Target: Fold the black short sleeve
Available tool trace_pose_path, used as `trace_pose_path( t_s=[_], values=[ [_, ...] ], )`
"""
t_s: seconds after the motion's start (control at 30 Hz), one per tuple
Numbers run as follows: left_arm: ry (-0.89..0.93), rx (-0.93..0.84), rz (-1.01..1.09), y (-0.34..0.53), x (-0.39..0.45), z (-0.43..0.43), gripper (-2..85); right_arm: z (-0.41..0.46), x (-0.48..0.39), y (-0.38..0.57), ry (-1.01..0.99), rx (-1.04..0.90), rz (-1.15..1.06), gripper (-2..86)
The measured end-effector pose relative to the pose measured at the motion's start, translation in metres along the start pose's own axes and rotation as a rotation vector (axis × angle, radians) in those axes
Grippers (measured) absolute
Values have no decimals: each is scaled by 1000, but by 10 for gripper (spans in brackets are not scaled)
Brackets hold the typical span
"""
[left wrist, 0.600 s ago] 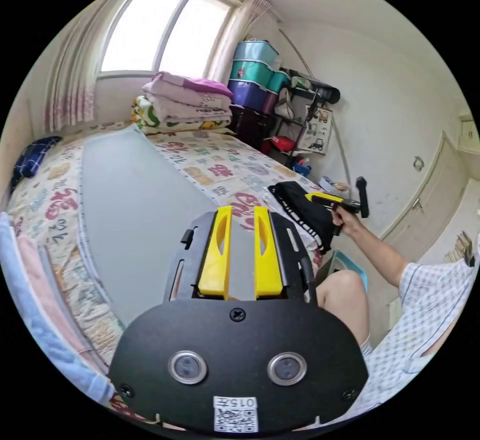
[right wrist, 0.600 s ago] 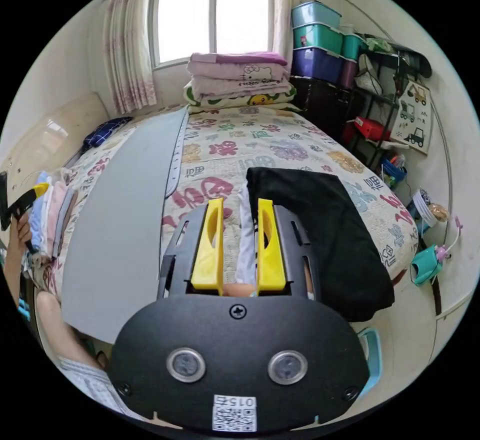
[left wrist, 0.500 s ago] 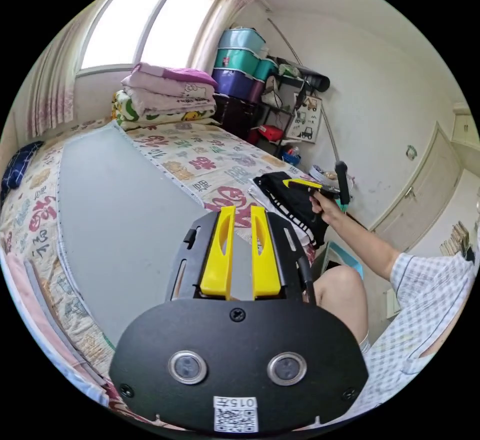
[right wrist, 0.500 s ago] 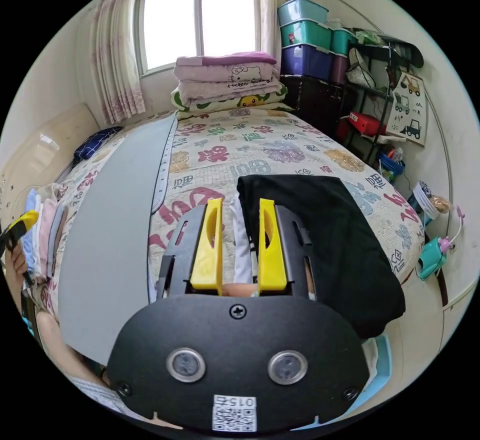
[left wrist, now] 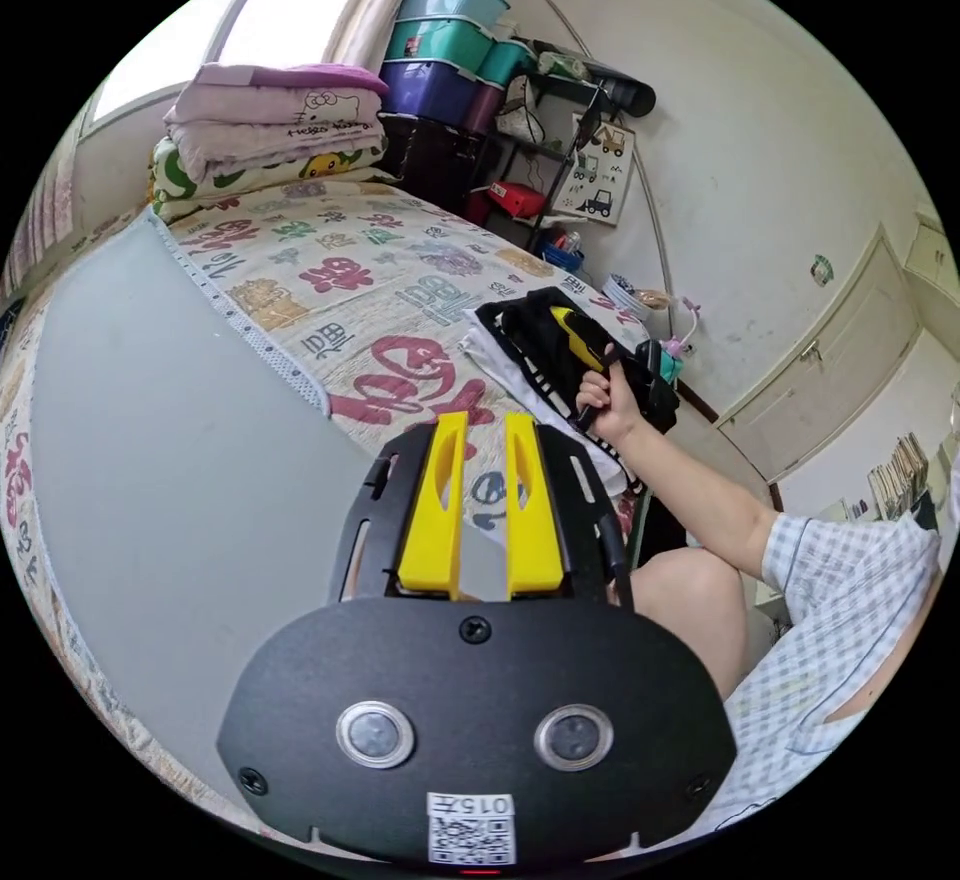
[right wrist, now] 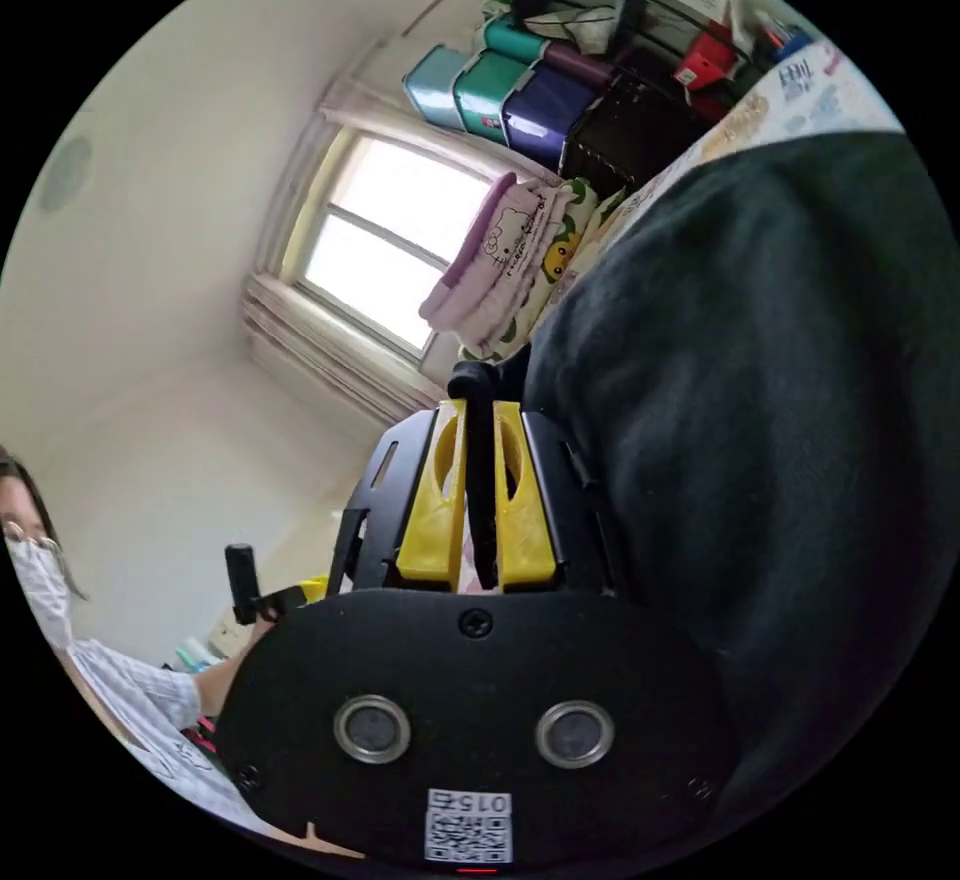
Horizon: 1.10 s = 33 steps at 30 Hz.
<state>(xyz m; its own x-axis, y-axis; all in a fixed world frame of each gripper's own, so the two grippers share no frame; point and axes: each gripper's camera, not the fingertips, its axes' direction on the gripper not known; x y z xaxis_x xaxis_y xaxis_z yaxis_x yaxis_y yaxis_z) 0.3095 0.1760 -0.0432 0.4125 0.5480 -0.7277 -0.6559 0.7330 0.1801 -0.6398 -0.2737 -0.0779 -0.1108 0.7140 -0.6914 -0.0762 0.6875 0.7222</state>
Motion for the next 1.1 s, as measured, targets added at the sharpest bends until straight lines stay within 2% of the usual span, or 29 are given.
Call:
trace_pose_path(
  t_s=[0.2,0.33,0.5,0.6,0.73,0.8,0.93,1.1],
  values=[
    [186,31,-128,-46,-3,94,104,-47,-93,-50,1,-9,-39,51],
    [176,96,-277,-68,-23,131,109,-79,-148,-75,-38,4,-63,51],
    [171,43,-305,-85,-29,167,96,-108,-203,-94,-55,16,-78,51],
    [189,64,-315,-85,-19,172,58,-123,-233,-101,-60,20,-80,51],
    [94,79,-231,-77,5,144,25,-142,-270,-105,-82,24,-61,50],
    [108,99,-198,-71,14,122,18,-165,-290,-114,-97,47,-35,49],
    [100,169,-100,-48,40,47,10,-249,-386,-123,-19,177,-203,47],
    [137,289,-74,9,51,-77,7,-327,-509,-115,140,149,-433,46]
  ],
)
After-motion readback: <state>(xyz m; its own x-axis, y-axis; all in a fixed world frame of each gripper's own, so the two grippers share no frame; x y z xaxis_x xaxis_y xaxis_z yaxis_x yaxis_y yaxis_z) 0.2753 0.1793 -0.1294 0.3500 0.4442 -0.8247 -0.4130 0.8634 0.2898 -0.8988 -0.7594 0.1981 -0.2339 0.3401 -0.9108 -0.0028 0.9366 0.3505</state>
